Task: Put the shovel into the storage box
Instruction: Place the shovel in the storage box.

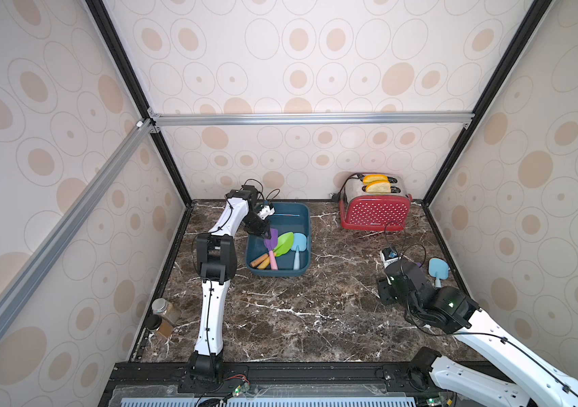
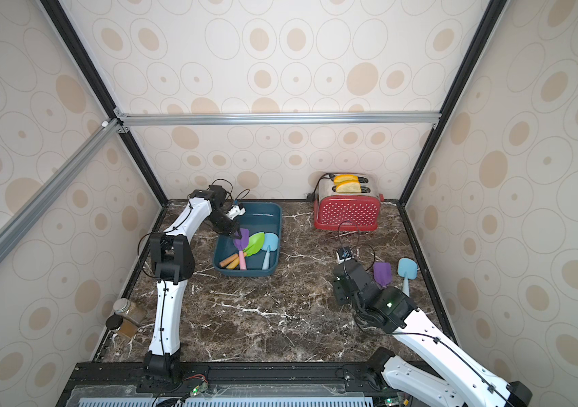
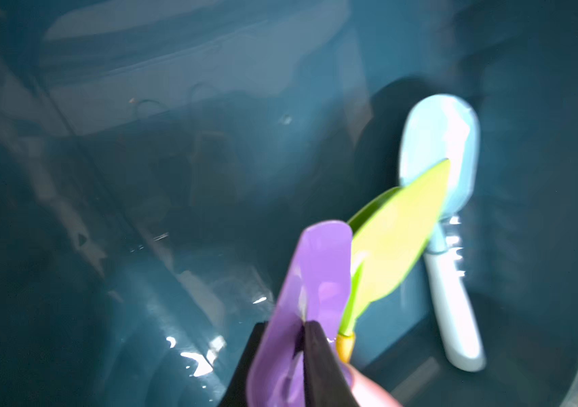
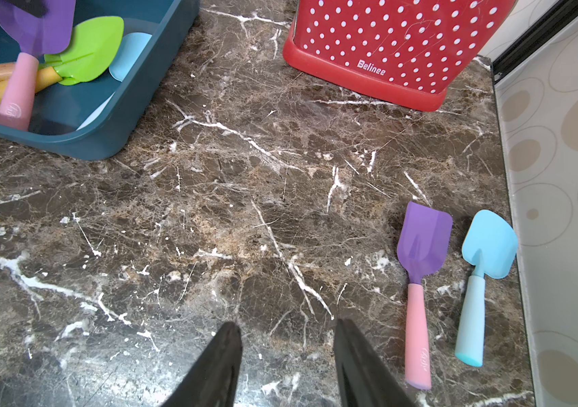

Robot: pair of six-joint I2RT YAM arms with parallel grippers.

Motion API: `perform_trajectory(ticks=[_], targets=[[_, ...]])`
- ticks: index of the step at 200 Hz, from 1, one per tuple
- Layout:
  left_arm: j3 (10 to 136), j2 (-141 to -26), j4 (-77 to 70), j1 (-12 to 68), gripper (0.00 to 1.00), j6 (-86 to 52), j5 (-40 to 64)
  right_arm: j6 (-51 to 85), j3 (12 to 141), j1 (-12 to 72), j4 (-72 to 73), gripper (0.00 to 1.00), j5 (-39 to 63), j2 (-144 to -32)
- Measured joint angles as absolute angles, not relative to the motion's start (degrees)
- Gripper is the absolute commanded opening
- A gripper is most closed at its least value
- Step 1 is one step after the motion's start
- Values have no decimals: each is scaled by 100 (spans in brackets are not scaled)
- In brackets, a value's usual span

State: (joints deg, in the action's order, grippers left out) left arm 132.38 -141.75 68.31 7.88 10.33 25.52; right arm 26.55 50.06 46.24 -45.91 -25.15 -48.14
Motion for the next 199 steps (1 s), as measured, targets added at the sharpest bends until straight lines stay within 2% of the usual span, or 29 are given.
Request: perform_trajectory(ticks=[51,90,123,156,199], targets=[[13238,-14243,6825,788,47,1004,2416,2657,4987,4624,-4584,49,-2495,-4862],[13238,-14188,6757,788,52,827,2309,2679,4897,4624,-4584,51,-2598,-4856],[13098,-13576,6484,788,56,587,2469,2674,4875,4488,-4558,53,-2873,-4853],[12761,-12298,5972,786,57,276,2749,2493,4930,3623,-4543,54,-2902,-4976],[11399,-10777,4685,985,58,-292,3251,2414,5183,1730,-4410,54,-2355,-5837]])
